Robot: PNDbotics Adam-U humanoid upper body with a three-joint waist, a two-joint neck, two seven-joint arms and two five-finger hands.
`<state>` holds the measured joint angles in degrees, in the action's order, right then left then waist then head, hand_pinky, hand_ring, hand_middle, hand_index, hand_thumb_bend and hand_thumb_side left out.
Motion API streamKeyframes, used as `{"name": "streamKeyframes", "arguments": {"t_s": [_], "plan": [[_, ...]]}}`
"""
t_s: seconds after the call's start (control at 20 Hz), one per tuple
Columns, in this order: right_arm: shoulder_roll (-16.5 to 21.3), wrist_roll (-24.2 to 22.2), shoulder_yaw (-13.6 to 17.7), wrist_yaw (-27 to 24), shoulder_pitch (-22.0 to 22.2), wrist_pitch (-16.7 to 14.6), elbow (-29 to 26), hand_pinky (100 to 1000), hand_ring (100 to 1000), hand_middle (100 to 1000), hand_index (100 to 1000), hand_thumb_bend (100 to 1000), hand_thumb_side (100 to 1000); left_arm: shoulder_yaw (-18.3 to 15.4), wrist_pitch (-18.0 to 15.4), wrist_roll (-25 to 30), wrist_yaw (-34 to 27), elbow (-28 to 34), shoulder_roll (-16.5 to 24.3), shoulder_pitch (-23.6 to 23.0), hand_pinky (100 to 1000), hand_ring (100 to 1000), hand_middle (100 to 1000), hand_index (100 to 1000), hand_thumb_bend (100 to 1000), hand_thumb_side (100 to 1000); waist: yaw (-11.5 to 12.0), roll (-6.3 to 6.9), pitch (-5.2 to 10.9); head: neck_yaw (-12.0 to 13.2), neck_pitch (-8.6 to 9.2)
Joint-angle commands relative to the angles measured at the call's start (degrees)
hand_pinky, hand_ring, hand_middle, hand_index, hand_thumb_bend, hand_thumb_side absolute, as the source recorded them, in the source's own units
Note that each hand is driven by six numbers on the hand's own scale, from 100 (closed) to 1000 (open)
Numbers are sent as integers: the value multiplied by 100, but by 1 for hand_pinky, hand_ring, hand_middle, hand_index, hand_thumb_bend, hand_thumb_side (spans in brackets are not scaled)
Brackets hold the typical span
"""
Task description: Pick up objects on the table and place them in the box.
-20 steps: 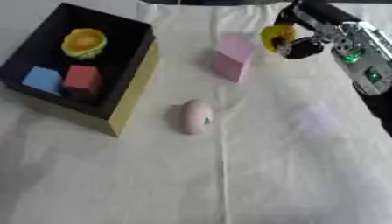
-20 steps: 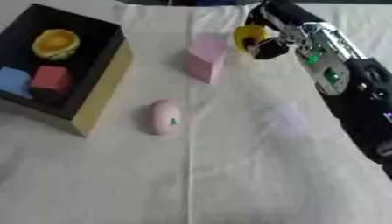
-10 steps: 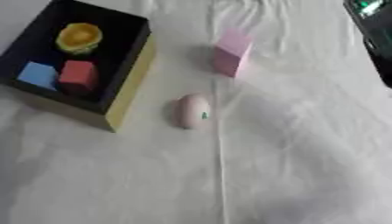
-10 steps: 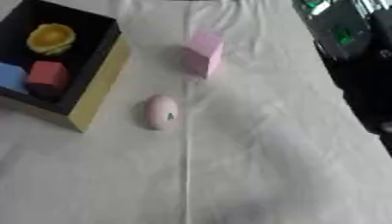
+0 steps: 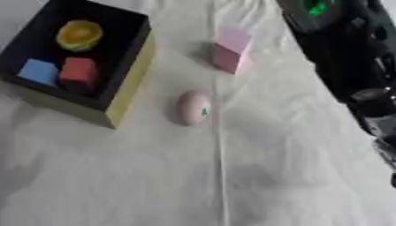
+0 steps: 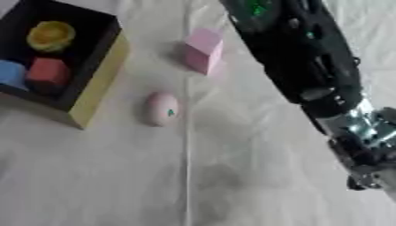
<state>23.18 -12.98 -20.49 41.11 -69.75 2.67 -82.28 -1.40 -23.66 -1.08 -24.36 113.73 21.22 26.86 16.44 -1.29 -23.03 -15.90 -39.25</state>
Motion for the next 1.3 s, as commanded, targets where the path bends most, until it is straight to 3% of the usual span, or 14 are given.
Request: {"name": "streamKeyframes", "arguments": {"t_s": [0.05, 0.4, 0.6, 0.65, 0.7, 0.75, 0.8, 0.9, 1.0, 1.3], "plan": [[-401, 46, -58, 335, -175, -150, 423, 723, 566, 330, 426, 100, 100, 26, -47, 103, -105, 86, 159, 156, 723, 699, 658, 804, 445, 436, 55, 57, 190, -103, 45], [-1026, 289, -168, 1507, -8, -458, 1532, 726, 580, 348, 440, 100, 100, 54, -31, 229, -247, 86, 120, 285, 724, 700, 659, 805, 448, 436, 180, 9, 174, -170, 88], [-1177, 334, -176, 1822, 129, -622, 1929, 732, 594, 383, 469, 100, 100, 62, 29, 241, -257, 86, 91, 294, 724, 699, 657, 804, 444, 443, 185, -14, 142, -123, 106], [-1195, 311, -180, 1837, 153, -664, 1980, 753, 693, 525, 602, 100, 100, 66, 49, 244, -251, 86, 81, 282, 723, 699, 657, 804, 439, 449, 183, -15, 132, -107, 112], [-1207, 250, -179, 1835, 166, -712, 2020, 760, 716, 560, 637, 100, 100, 69, 65, 245, -244, 86, 73, 274, 723, 699, 657, 804, 438, 450, 181, -14, 124, -97, 117], [-1201, 100, -205, 1889, 164, -805, 2052, 854, 904, 831, 872, 239, 100, 76, 91, 246, -234, 86, 67, 258, 723, 698, 655, 803, 431, 460, 177, -15, 116, -92, 111], [-1193, -81, -191, 1976, 155, -915, 2045, 863, 917, 843, 882, 248, 100, 80, 119, 246, -221, 86, 60, 242, 723, 698, 655, 804, 431, 461, 171, -13, 110, -90, 103], [-1164, -294, -85, 2079, 124, -1048, 1954, 891, 951, 861, 907, 329, 261, 84, 168, 241, -195, 86, 49, 204, 723, 698, 655, 804, 428, 467, 153, -8, 107, -76, 89], [-1124, -380, -2, 2063, 104, -1102, 1849, 890, 949, 860, 908, 325, 319, 83, 199, 228, -176, 86, 42, 182, 723, 698, 655, 804, 430, 466, 135, -4, 117, -50, 80], [-967, -364, 68, 1750, 57, -974, 1418, 872, 926, 837, 897, 263, 244, 80, 219, 204, -154, 86, 38, 144, 723, 698, 655, 804, 433, 465, 95, 6, 167, -9, 50]]}}
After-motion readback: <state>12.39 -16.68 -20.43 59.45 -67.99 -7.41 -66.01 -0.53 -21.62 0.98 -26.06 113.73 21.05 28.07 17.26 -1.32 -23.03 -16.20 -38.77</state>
